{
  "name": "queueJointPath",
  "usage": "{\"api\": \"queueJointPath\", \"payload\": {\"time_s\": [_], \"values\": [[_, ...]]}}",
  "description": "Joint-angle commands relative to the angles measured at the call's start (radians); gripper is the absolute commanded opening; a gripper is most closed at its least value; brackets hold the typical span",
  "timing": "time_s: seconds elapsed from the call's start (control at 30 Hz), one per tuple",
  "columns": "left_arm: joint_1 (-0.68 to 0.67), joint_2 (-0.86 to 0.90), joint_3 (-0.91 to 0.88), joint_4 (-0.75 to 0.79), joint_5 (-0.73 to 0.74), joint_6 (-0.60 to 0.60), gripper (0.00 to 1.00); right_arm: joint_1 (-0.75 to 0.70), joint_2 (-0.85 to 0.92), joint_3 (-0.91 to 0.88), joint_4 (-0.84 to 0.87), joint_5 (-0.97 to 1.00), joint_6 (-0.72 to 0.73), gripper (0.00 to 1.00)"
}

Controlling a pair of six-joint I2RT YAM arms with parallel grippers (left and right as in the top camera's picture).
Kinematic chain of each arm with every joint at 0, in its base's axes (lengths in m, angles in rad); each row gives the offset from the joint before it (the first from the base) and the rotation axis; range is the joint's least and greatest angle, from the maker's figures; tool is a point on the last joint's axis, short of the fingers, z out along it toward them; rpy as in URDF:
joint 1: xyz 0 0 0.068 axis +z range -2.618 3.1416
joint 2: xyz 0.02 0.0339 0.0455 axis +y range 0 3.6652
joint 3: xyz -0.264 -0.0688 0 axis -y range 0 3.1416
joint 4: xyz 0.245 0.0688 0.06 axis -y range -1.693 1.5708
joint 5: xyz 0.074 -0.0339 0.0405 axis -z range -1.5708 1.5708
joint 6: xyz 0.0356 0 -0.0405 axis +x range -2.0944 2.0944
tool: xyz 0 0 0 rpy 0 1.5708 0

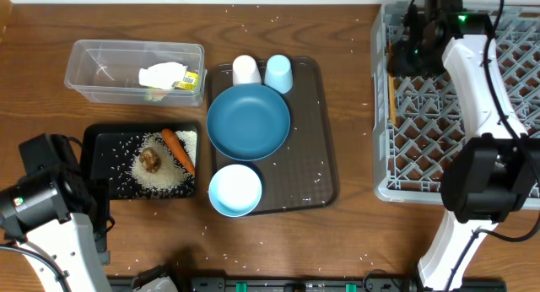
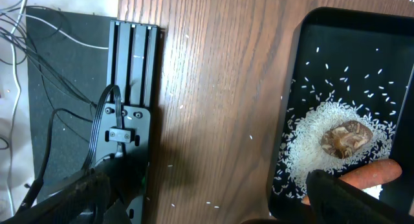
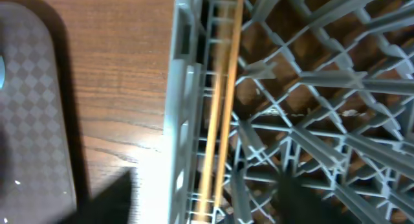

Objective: Sort waste into correct bins and load items into the dishwasher rack
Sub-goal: 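Carry the second chopstick into the grey dish rack and release, then reach the right gripper down to the light blue bowl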

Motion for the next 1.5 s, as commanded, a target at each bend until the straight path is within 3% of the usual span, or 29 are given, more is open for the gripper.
{"api": "queueJointPath", "payload": {"time_s": [0.0, 0.2, 0.37, 0.57, 0.87, 1.0, 1.2, 1.37, 1.47], "values": [[0.006, 0.000, 0.002, -0.003, -0.011, -0.012, 0.98, 0.013, 0.005, 0.000, 0.000, -0.011, 0.006, 0.88], [0.006, 0.000, 0.002, -0.003, -0.011, -0.012, 0.98, 0.043, -0.002, 0.000, -0.035, -0.014, 0.045, 0.89], [0.006, 0.000, 0.002, -0.003, -0.011, -0.012, 0.98, 0.116, -0.006, 0.000, -0.059, -0.167, 0.053, 0.89], [0.006, 0.000, 0.002, -0.003, -0.011, -0.012, 0.98, 0.279, -0.006, 0.000, -0.070, -0.291, 0.053, 0.78], [0.006, 0.000, 0.002, -0.003, -0.011, -0.012, 0.98, 0.608, -0.005, -0.003, -0.089, -0.212, 0.054, 0.85], [0.006, 0.000, 0.002, -0.003, -0.011, -0.012, 0.98, 0.738, 0.003, -0.006, -0.086, -0.161, 0.093, 0.92], [0.006, 0.000, 0.002, -0.003, -0.011, -0.012, 0.98, 0.900, 0.050, -0.006, -0.051, -0.085, 0.174, 0.92], [0.006, 0.000, 0.002, -0.003, -0.011, -0.012, 0.98, 0.982, 0.098, -0.006, -0.035, -0.085, 0.190, 0.88], [0.006, 0.000, 0.002, -0.003, -0.011, -0.012, 0.98, 1.019, 0.140, -0.006, -0.032, -0.077, 0.221, 0.77]]}}
